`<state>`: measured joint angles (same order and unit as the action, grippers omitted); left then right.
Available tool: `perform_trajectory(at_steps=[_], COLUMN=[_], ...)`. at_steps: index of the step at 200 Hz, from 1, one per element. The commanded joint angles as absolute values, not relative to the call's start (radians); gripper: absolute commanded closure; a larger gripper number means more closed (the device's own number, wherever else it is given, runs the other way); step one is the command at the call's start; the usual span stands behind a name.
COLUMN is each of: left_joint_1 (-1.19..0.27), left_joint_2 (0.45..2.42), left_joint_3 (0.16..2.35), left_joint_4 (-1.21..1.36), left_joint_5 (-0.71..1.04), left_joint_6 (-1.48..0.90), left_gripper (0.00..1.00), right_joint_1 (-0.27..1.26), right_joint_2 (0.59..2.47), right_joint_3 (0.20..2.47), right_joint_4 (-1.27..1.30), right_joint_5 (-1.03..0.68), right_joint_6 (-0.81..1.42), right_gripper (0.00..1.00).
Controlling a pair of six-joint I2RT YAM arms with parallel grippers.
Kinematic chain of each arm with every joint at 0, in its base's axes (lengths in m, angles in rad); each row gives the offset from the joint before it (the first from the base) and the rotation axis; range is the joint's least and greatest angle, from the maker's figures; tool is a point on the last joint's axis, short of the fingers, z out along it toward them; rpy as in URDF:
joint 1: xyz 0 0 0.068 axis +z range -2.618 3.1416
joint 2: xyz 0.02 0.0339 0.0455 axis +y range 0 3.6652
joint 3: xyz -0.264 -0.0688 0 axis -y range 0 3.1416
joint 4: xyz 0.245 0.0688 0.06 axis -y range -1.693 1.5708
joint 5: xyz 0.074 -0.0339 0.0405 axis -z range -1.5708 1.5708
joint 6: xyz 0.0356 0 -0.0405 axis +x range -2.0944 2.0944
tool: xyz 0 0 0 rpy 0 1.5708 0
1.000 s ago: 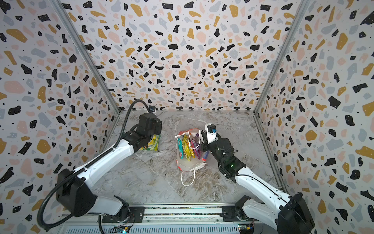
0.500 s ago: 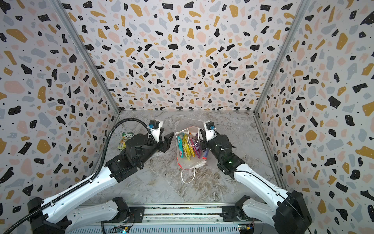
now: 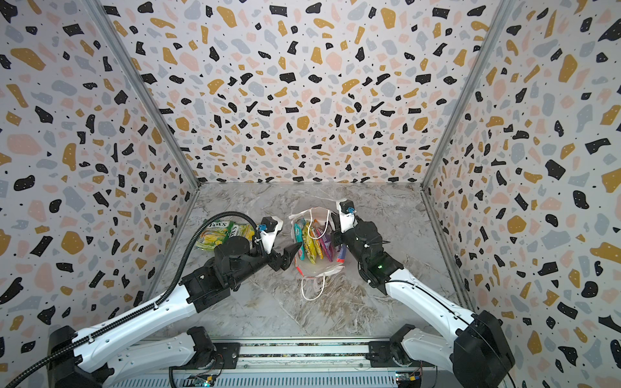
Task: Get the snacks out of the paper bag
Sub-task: 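Raise the left gripper and move it back toward the bag mouth, then lower the left gripper into the bag toward the purple snack pack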
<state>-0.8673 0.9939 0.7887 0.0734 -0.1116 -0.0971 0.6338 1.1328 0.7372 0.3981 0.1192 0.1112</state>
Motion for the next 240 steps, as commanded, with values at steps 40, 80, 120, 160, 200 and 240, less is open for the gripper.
perform_trajectory(at_steps=[40, 80, 120, 160, 200, 240], left_joint_1=[-0.959, -1.021, -1.023, -1.042, -1.046, -1.045], left_joint_2=[0.967, 0.974, 1.09, 1.279, 1.452, 1.485], left_joint_3=[0.806, 0.777, 0.826, 0.974, 1.093, 1.049], left_joint_4=[0.116, 0.108, 0.152, 0.116, -0.008, 0.042], left_joint_5=[-0.07, -0.05, -0.015, -0.039, -0.146, -0.207], left_joint_6=[-0.08, -0.108, -0.155, -0.225, -0.287, -0.325], left_gripper=[0.09, 0.18, 0.29, 0.3, 0.34, 0.36], right_joint_1=[0.629, 0.629, 0.635, 0.641, 0.645, 0.646], right_joint_2=[1.111, 1.15, 1.138, 1.117, 1.097, 1.111], right_joint_3=[0.754, 0.793, 0.776, 0.764, 0.748, 0.762], right_joint_4=[0.408, 0.392, 0.407, 0.407, 0.413, 0.408], right_joint_5=[0.143, 0.139, 0.143, 0.156, 0.177, 0.173], right_joint_6=[0.12, 0.122, 0.126, 0.121, 0.119, 0.121], right_gripper=[1.0, 1.0, 1.0, 1.0, 1.0, 1.0])
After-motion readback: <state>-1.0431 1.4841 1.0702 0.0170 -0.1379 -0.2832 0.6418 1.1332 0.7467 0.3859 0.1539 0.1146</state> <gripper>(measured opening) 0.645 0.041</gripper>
